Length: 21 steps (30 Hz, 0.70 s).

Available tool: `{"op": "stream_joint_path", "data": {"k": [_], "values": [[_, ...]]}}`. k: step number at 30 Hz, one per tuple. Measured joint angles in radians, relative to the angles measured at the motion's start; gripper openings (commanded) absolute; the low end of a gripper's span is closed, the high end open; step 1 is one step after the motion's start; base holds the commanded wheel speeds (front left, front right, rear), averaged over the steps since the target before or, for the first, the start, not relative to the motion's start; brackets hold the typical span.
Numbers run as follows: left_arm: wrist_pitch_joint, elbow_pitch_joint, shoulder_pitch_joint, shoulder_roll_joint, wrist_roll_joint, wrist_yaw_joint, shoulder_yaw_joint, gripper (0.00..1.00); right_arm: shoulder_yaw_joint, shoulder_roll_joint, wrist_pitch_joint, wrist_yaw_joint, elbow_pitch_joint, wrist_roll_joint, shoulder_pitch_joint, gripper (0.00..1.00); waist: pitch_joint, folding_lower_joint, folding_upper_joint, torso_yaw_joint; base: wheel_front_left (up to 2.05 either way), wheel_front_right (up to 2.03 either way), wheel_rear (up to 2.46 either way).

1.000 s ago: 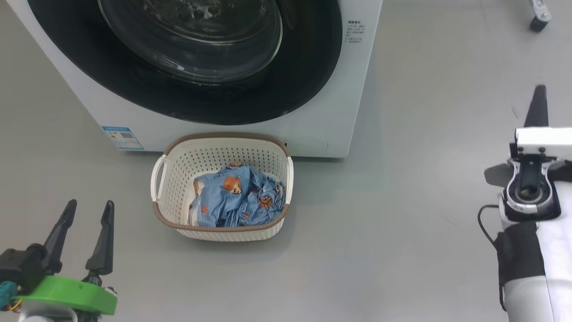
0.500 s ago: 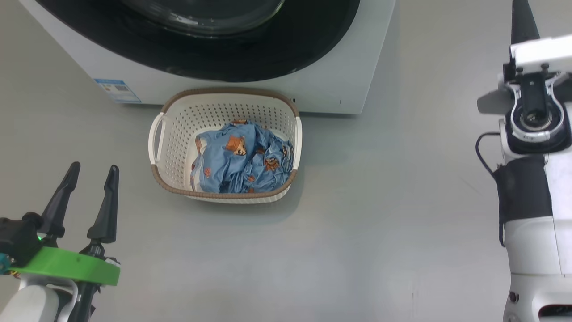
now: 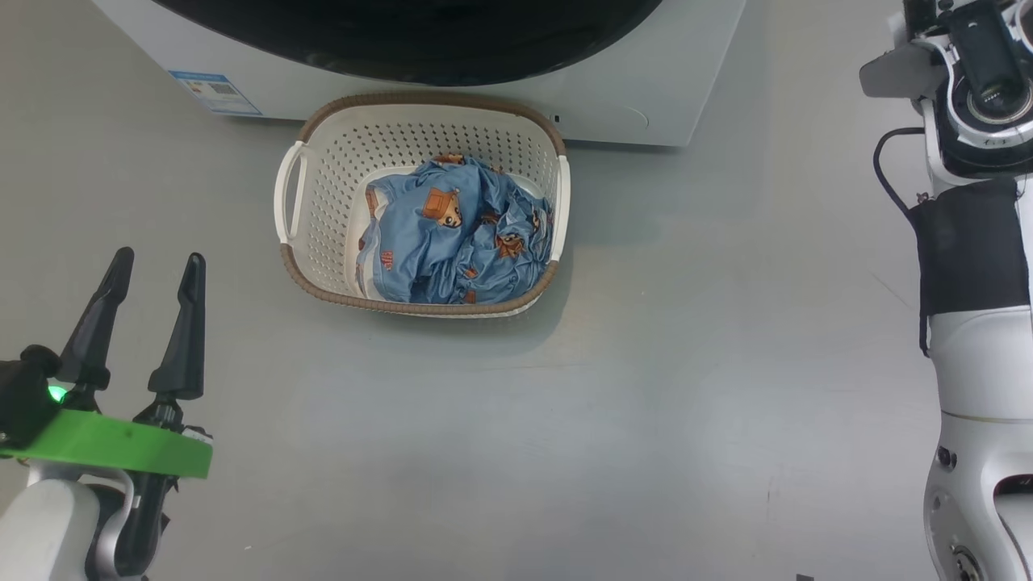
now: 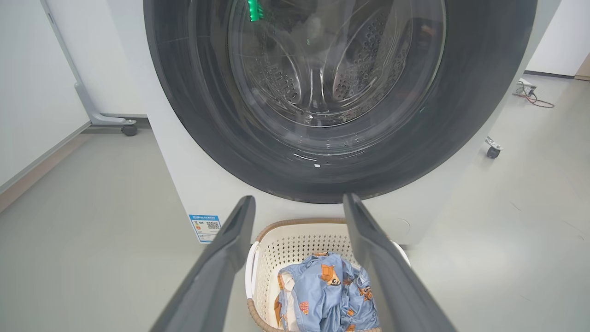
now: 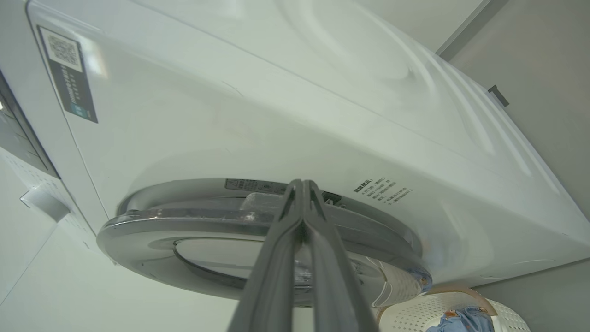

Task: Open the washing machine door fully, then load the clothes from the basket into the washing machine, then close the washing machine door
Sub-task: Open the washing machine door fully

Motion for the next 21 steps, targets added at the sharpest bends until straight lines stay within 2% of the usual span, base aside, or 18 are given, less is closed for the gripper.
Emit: {"op": "stream_joint_path", "data": {"k": [6,21], "values": [[0.000,-0.003,-0.021,0.000,-0.007,0.000,-0.008,1.00,-0.004,-0.019,0.053,0.000,0.020,-0.008,-0.060,0.00,0.035,-0.0001,0.0000,0.013,0.00,0.00,0.00],[0.000,-0.012,-0.093,-0.019,-0.017,0.000,-0.036,1.00,-0.002,-0.013,0.155,0.000,0.101,-0.053,-0.174,0.00,0.104,-0.0001,0.0000,0.044,0.00,0.00,0.00]]}}
